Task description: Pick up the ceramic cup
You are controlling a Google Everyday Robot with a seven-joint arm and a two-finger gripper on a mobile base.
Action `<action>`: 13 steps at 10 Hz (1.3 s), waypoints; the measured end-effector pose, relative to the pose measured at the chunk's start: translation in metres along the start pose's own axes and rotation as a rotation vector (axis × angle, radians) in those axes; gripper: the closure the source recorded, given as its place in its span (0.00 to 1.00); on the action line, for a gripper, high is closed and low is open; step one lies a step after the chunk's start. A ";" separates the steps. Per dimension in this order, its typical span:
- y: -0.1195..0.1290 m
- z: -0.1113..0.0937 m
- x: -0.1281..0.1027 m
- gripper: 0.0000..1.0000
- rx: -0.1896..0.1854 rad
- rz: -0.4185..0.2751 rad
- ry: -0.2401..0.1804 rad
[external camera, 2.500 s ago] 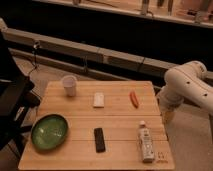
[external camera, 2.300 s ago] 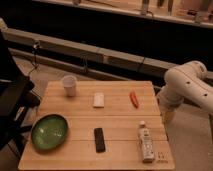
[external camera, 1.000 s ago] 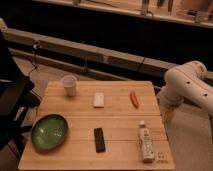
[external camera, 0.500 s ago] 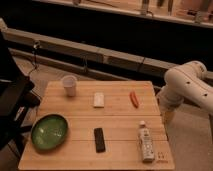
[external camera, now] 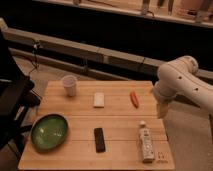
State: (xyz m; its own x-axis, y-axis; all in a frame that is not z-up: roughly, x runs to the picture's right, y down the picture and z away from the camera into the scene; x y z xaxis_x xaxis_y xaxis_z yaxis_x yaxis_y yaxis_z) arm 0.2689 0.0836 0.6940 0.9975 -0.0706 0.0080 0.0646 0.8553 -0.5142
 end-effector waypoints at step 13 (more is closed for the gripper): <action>-0.030 -0.009 -0.058 0.20 0.047 -0.270 -0.022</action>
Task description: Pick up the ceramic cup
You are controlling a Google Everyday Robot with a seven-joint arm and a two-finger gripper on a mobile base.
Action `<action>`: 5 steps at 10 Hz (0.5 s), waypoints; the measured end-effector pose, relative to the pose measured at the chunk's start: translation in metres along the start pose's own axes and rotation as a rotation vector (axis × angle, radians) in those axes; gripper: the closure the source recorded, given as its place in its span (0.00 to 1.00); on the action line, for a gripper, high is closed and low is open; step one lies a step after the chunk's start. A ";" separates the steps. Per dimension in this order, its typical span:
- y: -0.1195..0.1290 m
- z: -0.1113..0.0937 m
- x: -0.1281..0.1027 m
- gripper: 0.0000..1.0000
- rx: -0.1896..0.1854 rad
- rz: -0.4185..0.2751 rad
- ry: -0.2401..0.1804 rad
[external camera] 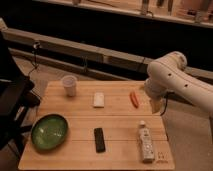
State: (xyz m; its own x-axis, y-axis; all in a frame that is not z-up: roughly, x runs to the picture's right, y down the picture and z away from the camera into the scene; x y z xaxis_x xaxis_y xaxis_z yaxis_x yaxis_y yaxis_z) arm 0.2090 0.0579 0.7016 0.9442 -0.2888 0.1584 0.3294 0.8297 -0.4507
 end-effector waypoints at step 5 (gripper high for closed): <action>-0.030 -0.004 -0.054 0.20 0.022 -0.130 -0.014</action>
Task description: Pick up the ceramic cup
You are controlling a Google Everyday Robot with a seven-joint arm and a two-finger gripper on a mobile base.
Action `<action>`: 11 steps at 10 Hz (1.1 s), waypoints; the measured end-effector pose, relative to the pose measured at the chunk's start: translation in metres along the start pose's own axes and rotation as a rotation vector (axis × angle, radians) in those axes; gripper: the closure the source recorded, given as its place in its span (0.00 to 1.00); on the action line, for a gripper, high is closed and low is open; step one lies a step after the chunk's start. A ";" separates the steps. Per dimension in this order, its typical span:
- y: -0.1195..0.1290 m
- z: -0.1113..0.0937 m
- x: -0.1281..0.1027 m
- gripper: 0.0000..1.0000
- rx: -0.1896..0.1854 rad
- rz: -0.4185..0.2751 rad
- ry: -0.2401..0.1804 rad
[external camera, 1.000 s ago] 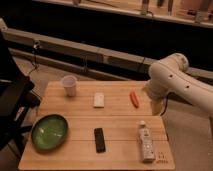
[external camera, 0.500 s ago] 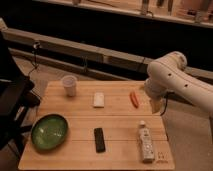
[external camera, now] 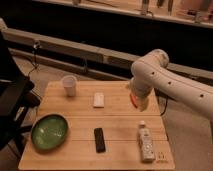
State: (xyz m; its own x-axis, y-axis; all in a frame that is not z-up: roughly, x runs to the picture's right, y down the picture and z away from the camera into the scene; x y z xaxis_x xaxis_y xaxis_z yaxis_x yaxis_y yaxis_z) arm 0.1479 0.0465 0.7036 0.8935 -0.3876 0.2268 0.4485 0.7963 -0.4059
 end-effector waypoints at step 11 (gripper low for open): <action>-0.061 -0.008 -0.072 0.20 0.045 -0.212 -0.020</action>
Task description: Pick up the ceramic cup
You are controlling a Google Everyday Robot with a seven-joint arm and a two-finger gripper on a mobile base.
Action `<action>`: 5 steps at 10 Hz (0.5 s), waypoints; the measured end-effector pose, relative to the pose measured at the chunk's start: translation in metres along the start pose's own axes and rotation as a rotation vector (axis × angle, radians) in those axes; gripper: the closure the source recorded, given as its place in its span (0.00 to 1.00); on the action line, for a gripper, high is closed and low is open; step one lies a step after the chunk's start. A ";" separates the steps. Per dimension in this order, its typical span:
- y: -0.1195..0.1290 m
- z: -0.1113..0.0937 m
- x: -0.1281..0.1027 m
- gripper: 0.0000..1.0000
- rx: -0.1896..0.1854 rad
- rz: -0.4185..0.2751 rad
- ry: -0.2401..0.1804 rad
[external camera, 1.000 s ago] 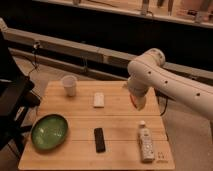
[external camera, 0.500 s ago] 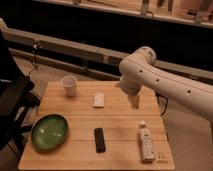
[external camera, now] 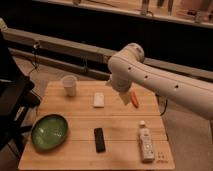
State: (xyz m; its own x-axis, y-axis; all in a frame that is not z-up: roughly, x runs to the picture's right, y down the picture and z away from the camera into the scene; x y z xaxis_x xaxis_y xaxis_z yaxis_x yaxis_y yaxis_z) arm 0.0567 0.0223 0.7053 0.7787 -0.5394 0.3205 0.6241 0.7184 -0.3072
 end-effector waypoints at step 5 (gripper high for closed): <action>-0.029 0.000 -0.020 0.20 0.020 -0.064 -0.013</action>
State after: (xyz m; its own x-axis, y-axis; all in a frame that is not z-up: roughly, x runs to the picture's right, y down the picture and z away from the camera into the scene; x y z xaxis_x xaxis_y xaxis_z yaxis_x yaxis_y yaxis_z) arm 0.0231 0.0128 0.7079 0.7366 -0.5787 0.3501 0.6708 0.6914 -0.2684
